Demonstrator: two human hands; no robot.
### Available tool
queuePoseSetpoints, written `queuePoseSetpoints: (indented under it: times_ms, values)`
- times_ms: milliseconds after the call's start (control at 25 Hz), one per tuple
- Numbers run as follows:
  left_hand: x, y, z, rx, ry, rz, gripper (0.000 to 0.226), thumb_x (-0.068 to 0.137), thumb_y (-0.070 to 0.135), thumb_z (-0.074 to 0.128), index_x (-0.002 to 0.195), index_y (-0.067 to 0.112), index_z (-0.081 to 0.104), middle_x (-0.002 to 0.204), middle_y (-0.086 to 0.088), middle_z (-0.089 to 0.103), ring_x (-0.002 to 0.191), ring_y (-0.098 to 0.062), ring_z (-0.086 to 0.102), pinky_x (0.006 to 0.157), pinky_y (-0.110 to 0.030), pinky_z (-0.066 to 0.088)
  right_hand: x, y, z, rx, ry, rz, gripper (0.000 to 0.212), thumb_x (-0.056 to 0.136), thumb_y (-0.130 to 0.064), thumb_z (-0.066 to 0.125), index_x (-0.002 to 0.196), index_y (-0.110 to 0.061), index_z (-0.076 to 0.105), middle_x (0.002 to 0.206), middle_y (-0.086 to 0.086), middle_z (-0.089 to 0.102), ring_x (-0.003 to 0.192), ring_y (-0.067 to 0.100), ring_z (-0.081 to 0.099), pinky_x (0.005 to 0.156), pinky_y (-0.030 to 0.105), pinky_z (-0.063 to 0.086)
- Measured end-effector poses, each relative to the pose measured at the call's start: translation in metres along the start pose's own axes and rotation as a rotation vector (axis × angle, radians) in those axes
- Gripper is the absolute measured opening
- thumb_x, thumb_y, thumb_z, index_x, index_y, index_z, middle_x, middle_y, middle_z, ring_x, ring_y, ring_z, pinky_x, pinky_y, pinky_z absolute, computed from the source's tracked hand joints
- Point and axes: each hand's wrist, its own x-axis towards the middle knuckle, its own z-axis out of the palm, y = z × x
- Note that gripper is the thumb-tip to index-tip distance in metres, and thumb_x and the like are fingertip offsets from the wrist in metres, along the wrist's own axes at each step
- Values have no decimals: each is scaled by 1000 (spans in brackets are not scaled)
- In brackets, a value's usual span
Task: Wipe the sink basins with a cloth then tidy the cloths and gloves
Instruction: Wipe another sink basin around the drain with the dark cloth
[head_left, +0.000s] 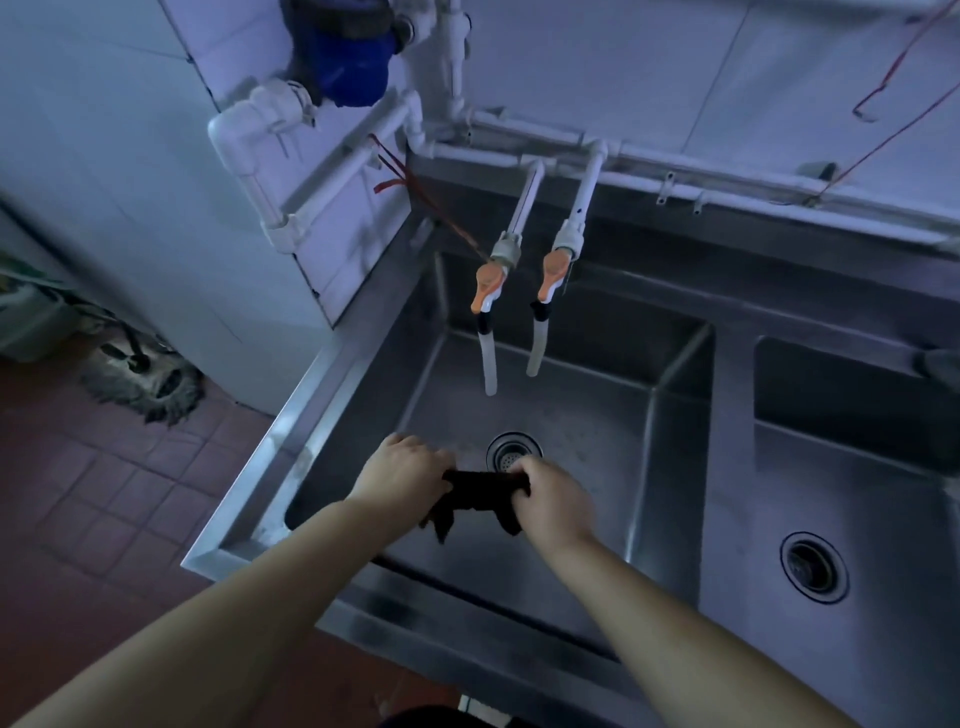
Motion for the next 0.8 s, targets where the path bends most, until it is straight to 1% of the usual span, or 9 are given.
queuePoseSetpoints:
  times_ms: [160, 280, 400, 480, 600, 680, 720, 760, 800]
  values:
    - [11, -26, 39, -35, -161, -56, 29, 95, 27, 43, 121, 30, 53, 115, 6, 60, 115, -18, 50, 98, -29, 30, 29, 14, 23, -100, -216, -16, 30, 91, -16, 50, 112, -33, 64, 111, -8, 65, 99, 19, 58, 74, 25, 43]
    - [15, -35, 73, 0, -278, -72, 29, 94, 22, 42, 120, 27, 54, 117, 3, 59, 113, -22, 51, 92, -30, 33, 35, 23, 54, -132, -377, 22, 32, 92, -17, 49, 116, -34, 62, 113, -3, 66, 102, 21, 59, 79, 26, 47]
    - [23, -45, 93, 30, -347, -86, 30, 92, 19, 41, 119, 24, 54, 118, -1, 59, 112, -24, 52, 92, -32, 34, 41, 27, 79, -92, -425, 97, 30, 92, -23, 53, 120, -32, 59, 117, -1, 65, 105, 20, 59, 82, 26, 47]
    - [30, -54, 100, 35, -340, -126, 34, 91, 15, 43, 123, 23, 52, 120, -1, 57, 114, -25, 51, 93, -32, 34, 49, 30, 93, -73, -398, 133, 41, 93, -27, 54, 133, -29, 47, 132, -1, 56, 118, 20, 53, 90, 25, 43]
    - [47, -71, 83, 57, -225, -118, 39, 84, 12, 54, 122, 21, 49, 116, -1, 55, 111, -25, 52, 90, -32, 37, 60, 36, 104, -109, -343, 172, 54, 94, -21, 52, 144, -23, 33, 145, 3, 43, 129, 21, 43, 101, 28, 38]
    - [56, -88, 61, 127, -18, 18, 33, 73, 10, 62, 105, 17, 61, 97, -3, 62, 93, -27, 60, 79, -34, 44, 63, 41, 108, -141, -366, 167, 51, 94, -16, 49, 143, -22, 36, 144, 3, 43, 128, 21, 44, 101, 27, 37]
    - [60, -98, 52, 148, 106, 99, 25, 69, 10, 61, 92, 14, 66, 85, -4, 64, 82, -29, 63, 73, -35, 47, 62, 43, 110, -152, -384, 145, 49, 94, -16, 47, 142, -22, 38, 144, 3, 44, 128, 20, 43, 101, 26, 35]
    - [64, -110, 43, 148, 201, 175, 20, 67, 10, 55, 82, 13, 68, 77, -5, 64, 77, -29, 63, 72, -35, 49, 61, 43, 115, -156, -402, 123, 47, 95, -15, 46, 141, -22, 39, 144, 2, 43, 129, 19, 42, 101, 24, 34]
    - [69, -123, 36, 160, 249, 220, 23, 67, 12, 49, 79, 12, 69, 76, -6, 65, 82, -29, 65, 76, -37, 49, 61, 43, 120, -161, -421, 98, 46, 95, -14, 44, 141, -22, 40, 144, 2, 43, 129, 19, 41, 101, 23, 33]
